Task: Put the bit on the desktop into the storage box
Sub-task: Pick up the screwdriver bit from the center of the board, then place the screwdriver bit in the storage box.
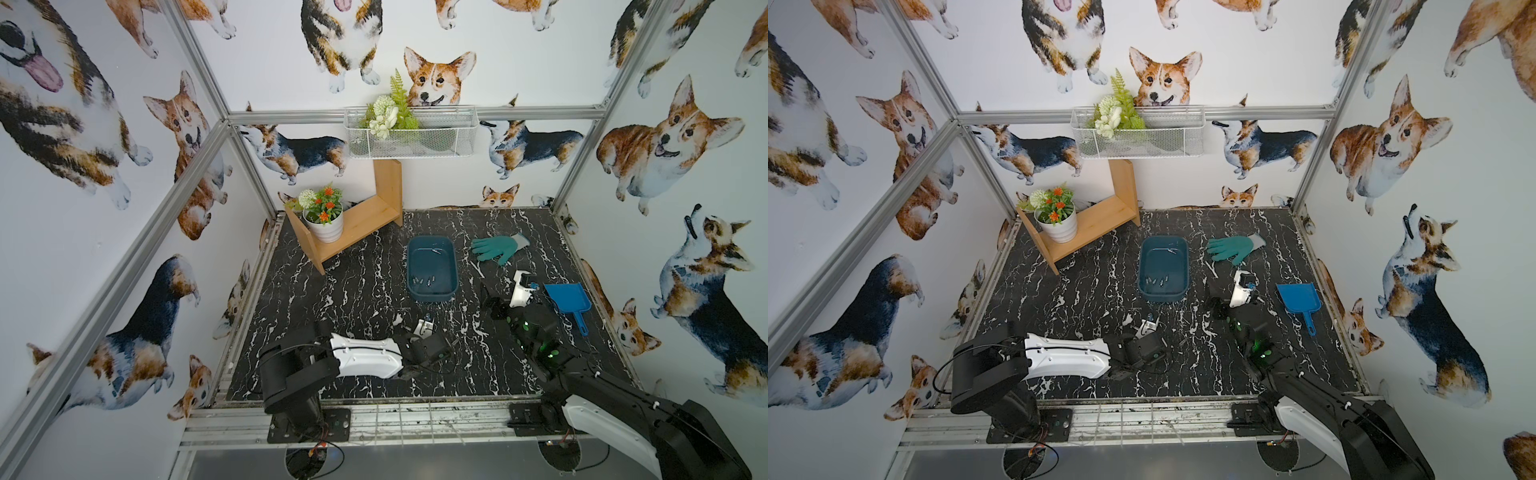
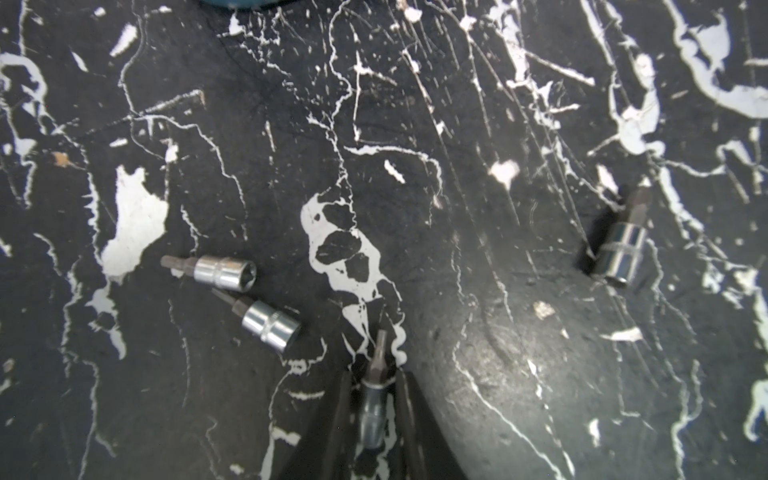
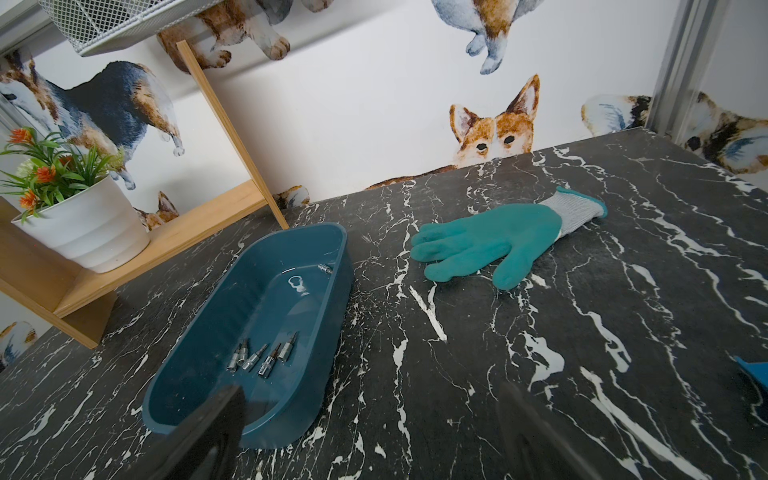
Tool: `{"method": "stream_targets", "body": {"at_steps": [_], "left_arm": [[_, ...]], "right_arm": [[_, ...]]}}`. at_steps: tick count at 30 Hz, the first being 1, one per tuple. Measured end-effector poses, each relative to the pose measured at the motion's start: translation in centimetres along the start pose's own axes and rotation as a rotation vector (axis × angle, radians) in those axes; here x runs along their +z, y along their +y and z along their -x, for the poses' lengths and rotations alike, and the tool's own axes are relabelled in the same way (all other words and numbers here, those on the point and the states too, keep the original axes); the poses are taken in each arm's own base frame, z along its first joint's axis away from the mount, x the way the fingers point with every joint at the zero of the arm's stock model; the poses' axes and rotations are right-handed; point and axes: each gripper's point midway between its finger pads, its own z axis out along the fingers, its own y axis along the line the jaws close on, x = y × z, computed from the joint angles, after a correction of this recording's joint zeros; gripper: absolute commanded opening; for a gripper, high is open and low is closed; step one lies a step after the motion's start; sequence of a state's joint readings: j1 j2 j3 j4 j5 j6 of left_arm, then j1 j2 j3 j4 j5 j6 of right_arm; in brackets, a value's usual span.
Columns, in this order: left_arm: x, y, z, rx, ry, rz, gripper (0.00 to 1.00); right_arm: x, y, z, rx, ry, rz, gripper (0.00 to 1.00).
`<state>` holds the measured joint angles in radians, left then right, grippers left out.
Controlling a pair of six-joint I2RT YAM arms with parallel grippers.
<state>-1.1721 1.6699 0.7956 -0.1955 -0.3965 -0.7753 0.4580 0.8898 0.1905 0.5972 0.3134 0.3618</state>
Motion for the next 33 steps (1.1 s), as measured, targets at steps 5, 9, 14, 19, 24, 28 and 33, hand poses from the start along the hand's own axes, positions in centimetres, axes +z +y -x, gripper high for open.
{"method": "stream_targets", "body": {"at_steps": [5, 9, 14, 19, 24, 28, 33], "left_arm": [[-0.1, 0.0, 0.0, 0.0, 0.001, -0.001, 0.17], [-0.6, 0.1, 0.1, 0.005, 0.004, -0.005, 0.16], [-1.6, -0.1, 0.9, -0.007, -0.022, -0.026, 0.15], [-2.7, -0.2, 2.2, -0.019, -0.057, -0.051, 0.15], [-3.9, 0.2, 4.6, -0.046, -0.11, -0.07, 0.15], [-4.4, 1.1, 6.7, -0.058, -0.144, -0.073, 0.15], [-4.7, 2.9, 10.2, -0.083, -0.193, -0.073, 0.15]], "right_arm": [[0.0, 0.0, 0.0, 0.0, 0.0, 0.0, 1.0], [0.0, 0.0, 0.0, 0.0, 0.0, 0.0, 1.0], [0.0, 0.0, 0.0, 0.0, 0.0, 0.0, 1.0], [0.0, 0.0, -0.1, 0.0, 0.001, 0.0, 1.0], [0.0, 0.0, -0.1, 0.0, 0.0, 0.0, 1.0], [0.0, 0.0, -0.1, -0.001, 0.002, 0.0, 1.0], [0.1, 0.0, -0.2, -0.002, 0.005, -0.001, 1.0]]}}
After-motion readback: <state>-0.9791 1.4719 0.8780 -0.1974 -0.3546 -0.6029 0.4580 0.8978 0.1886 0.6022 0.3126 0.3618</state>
